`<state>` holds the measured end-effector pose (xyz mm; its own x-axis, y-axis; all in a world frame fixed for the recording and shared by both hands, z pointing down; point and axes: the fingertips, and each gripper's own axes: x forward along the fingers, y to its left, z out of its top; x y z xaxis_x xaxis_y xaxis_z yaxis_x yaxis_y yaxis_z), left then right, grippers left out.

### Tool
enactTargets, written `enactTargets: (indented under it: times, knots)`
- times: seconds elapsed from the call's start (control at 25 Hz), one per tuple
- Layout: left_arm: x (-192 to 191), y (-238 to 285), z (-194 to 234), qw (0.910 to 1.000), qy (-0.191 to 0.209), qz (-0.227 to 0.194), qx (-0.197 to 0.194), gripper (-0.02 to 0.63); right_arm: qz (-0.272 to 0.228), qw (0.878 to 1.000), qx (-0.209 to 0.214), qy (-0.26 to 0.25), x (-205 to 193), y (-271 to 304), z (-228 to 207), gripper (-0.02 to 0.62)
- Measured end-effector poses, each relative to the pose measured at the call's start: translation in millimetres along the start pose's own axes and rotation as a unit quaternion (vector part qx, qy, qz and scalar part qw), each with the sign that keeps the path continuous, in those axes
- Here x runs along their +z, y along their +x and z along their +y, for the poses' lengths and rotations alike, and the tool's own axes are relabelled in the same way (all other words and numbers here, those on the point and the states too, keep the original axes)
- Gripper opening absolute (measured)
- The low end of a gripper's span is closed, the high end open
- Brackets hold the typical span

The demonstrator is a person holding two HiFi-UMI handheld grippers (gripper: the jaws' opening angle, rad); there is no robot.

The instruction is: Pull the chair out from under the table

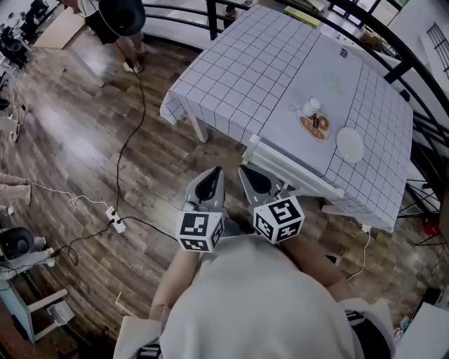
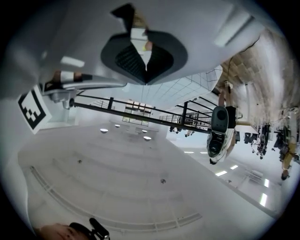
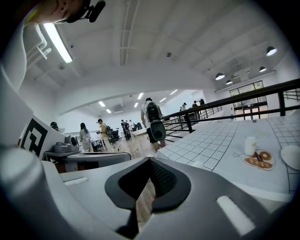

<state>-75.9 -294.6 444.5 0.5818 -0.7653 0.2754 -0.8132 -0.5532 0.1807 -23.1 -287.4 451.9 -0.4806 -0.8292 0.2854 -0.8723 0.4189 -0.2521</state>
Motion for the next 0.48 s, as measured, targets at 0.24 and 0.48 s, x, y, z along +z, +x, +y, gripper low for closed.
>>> enactTargets:
  times: [0.24, 0.48]
  knots:
    - [0.4, 24.3, -13.0, 0.9976, 0.016, 0.015, -0.066, 0.011, -0.015, 0.997, -0.075, 0.018, -2.1, -13.7, -23.7, -0.003]
    - [-7.0, 44.8, -40.5, 0.9892, 0.033, 0.035, -0.138, 0.011, -0.027, 0.987, -0.156, 0.041, -10.9, -39.9, -54.9, -0.003]
